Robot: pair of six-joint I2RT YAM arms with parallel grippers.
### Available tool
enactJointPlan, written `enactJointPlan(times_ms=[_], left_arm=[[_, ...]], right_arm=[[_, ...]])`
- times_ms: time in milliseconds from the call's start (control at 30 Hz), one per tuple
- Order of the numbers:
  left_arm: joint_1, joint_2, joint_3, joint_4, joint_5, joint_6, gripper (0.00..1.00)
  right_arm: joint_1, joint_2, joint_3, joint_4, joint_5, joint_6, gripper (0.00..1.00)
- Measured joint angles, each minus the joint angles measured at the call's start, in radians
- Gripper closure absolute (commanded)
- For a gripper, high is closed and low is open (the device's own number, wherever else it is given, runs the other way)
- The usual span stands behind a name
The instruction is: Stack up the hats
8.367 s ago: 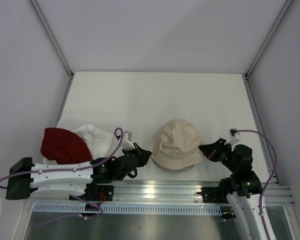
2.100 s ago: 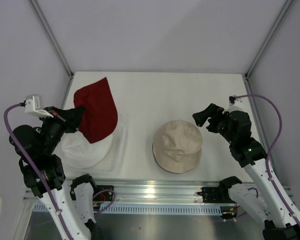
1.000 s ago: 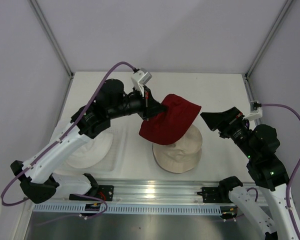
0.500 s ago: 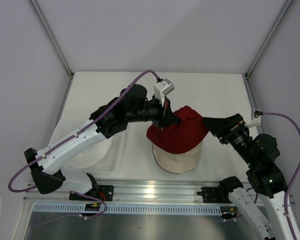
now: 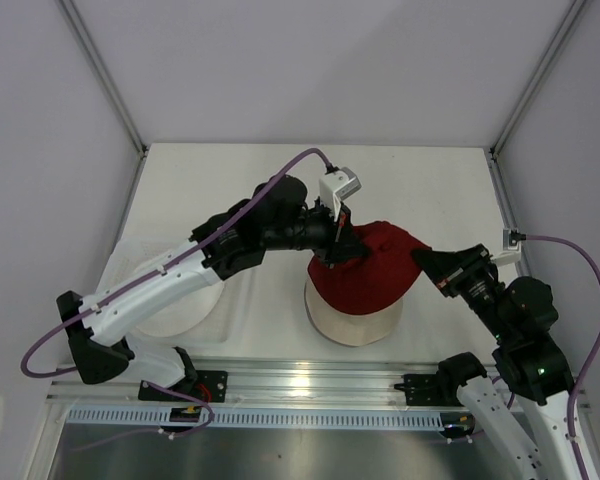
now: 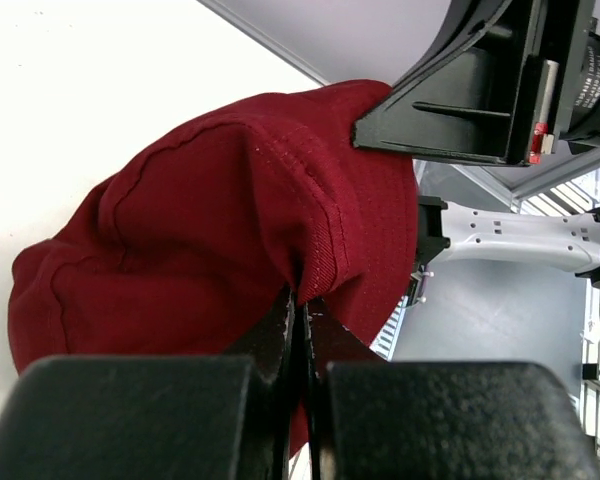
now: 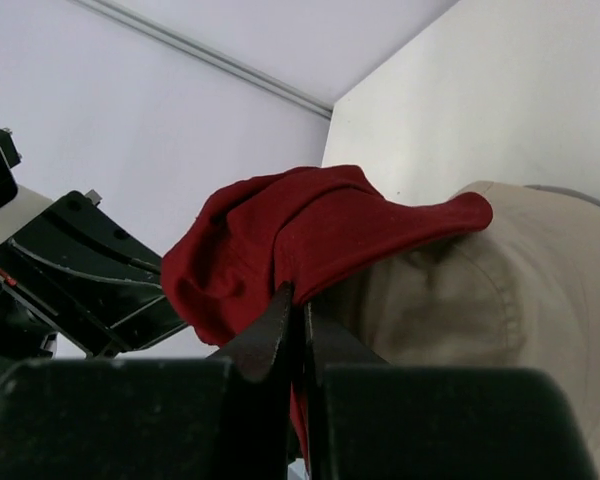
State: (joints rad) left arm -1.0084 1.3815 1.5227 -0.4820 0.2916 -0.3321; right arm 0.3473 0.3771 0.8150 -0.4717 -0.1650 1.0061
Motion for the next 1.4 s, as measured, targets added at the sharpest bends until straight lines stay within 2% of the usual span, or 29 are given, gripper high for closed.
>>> enactJointPlan(times_ms=[267,400,567,667,767,833,900,1033,1200,1300,1367,1400], left_arm=[[-0.024,0.005,0.000,-0.009,-0.017,-0.006,0.99],[-0.029,0.004,-0.003,-0.023,-0.029,-0.008,0.92],[-0.035,-0.024,-0.062,-0.008,-0.045,-0.027,0.90],[-0.038,-0.038,-0.099,-0.005,-0.053,-0.044,0.82],[-0.038,-0.043,-0.118,0.006,-0.062,-0.068,0.63],[-0.038,-0.045,-0.120,0.011,-0.070,-0.080,0.62],[-0.039,-0.051,-0.120,0.016,-0.082,-0.088,0.56],[-0.039,-0.071,-0.120,0.020,-0.128,-0.098,0.55],[-0.039,-0.139,-0.174,0.038,-0.293,-0.154,0.54],[-0.039,-0.216,-0.261,0.052,-0.432,-0.220,0.38],[-0.031,-0.266,-0.333,0.083,-0.508,-0.277,0.19],[-0.023,-0.289,-0.370,0.091,-0.531,-0.301,0.17]], right_arm=[[0.000,-0.032,-0.016,-0.102,0.006,-0.012,1.00],[0.000,-0.051,-0.034,-0.171,0.002,-0.015,0.99],[0.000,-0.101,-0.041,-0.243,0.003,-0.016,0.96],[0.000,-0.131,-0.064,-0.285,0.003,-0.016,0.96],[0.000,-0.148,-0.100,-0.314,0.006,-0.024,0.92],[0.000,-0.150,-0.128,-0.321,0.004,-0.034,0.91],[0.000,-0.149,-0.156,-0.324,-0.002,-0.044,0.91],[0.000,-0.149,-0.182,-0.327,0.000,-0.070,0.90],[0.000,-0.150,-0.201,-0.322,0.012,-0.101,0.87],[0.000,-0.150,-0.226,-0.311,0.014,-0.117,0.85],[0.000,-0.150,-0.253,-0.297,0.014,-0.131,0.85],[0.000,-0.151,-0.272,-0.286,0.015,-0.138,0.85]])
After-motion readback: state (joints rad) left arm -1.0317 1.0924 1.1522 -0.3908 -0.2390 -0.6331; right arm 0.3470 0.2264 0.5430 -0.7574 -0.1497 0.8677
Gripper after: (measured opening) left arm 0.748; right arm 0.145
